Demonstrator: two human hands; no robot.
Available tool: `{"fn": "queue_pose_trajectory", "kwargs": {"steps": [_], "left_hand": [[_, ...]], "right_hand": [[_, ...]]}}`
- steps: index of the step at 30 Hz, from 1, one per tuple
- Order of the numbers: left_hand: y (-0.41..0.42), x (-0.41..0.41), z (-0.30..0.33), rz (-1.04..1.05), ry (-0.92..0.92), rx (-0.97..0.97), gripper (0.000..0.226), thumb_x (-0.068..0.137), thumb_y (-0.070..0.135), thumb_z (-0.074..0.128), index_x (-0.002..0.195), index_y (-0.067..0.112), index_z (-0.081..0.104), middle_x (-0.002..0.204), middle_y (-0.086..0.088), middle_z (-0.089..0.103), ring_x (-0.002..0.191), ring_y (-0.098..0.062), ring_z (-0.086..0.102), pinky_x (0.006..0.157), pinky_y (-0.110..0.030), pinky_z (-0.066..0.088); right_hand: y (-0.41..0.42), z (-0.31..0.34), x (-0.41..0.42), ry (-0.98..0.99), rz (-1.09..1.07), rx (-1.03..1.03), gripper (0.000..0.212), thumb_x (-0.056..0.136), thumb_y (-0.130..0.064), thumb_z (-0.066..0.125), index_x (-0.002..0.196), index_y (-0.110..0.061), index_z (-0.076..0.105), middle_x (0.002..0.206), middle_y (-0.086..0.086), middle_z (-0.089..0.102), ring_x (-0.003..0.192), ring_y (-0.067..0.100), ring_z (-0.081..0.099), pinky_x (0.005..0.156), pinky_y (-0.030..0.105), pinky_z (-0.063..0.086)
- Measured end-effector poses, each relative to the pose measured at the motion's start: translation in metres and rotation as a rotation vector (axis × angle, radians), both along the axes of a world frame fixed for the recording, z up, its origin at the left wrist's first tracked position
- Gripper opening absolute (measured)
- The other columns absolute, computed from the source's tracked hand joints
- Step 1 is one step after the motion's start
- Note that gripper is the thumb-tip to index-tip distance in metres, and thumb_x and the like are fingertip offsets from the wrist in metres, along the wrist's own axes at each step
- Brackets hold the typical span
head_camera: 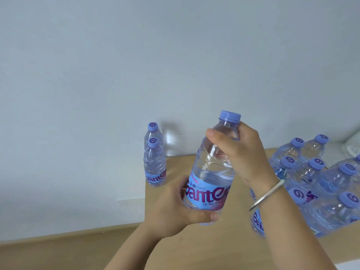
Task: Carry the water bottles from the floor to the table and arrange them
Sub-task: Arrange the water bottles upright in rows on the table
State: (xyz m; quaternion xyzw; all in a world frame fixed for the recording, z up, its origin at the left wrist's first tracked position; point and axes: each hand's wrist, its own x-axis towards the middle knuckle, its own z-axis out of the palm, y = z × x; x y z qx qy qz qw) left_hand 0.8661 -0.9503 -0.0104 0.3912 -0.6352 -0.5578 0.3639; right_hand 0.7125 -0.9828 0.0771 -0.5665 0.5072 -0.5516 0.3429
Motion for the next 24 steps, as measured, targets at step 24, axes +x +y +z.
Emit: {"fn": "queue_pose_trajectory", "kwargs": {"steps": [24], "left_hand": [[-0.014, 0.051, -0.143, 0.632, -0.316, 0.249, 0.060, 0.041, 0.041, 0.082, 0.093, 0.034, 0.052, 0.087, 0.017, 0.066, 0.087, -0.012, 0.062, 0.075, -0.034, 0.053]], "right_hand": [[-0.045, -0.110, 0.085, 0.577, 0.494, 0.381, 0.031, 0.062, -0.041, 0.080, 0.084, -0.035, 0.059, 0.085, -0.017, 0.066, 0.084, 0.000, 0.061, 0.066, 0.013, 0.042]]}}
